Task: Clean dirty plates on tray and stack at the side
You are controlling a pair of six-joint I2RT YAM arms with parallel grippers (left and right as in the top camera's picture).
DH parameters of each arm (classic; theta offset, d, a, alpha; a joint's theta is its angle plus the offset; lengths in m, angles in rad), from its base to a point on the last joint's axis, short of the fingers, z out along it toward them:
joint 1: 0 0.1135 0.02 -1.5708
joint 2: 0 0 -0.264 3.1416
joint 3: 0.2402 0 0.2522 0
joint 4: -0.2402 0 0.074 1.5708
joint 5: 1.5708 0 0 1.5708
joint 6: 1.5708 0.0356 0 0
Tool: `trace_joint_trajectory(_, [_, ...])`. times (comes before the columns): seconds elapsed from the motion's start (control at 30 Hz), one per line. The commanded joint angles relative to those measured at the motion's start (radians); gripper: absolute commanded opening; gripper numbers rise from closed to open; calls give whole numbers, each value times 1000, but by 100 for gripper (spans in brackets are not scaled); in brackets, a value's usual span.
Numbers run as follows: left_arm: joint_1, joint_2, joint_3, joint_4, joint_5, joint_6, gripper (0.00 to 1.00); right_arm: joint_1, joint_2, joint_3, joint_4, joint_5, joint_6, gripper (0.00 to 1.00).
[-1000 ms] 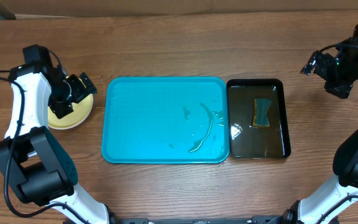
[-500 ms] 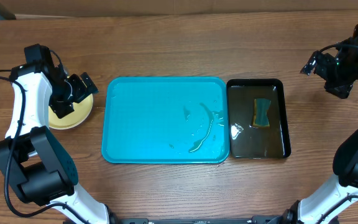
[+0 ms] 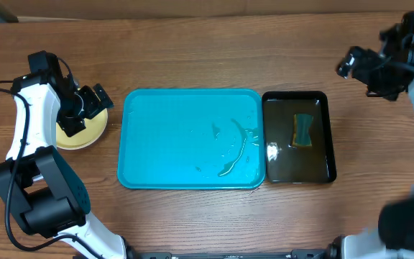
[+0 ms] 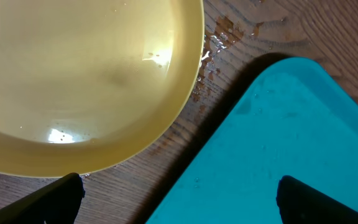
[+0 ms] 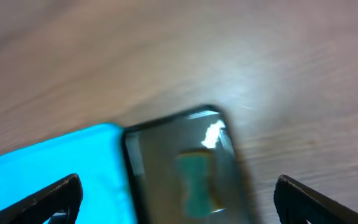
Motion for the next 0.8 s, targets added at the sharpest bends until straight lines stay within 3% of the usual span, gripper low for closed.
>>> trace_joint_trajectory(0.0, [-4, -28, -6, 0, 15, 22, 100, 90, -213, 15, -1, -7, 3, 100])
trace_joint_trajectory(0.23, [-4, -28, -6, 0, 15, 22, 100, 211, -490, 15, -2, -8, 3, 100])
trace_joint_trajectory(0.77, [-4, -28, -6, 0, 15, 22, 100, 220, -1030, -39, -11, 27, -39, 100])
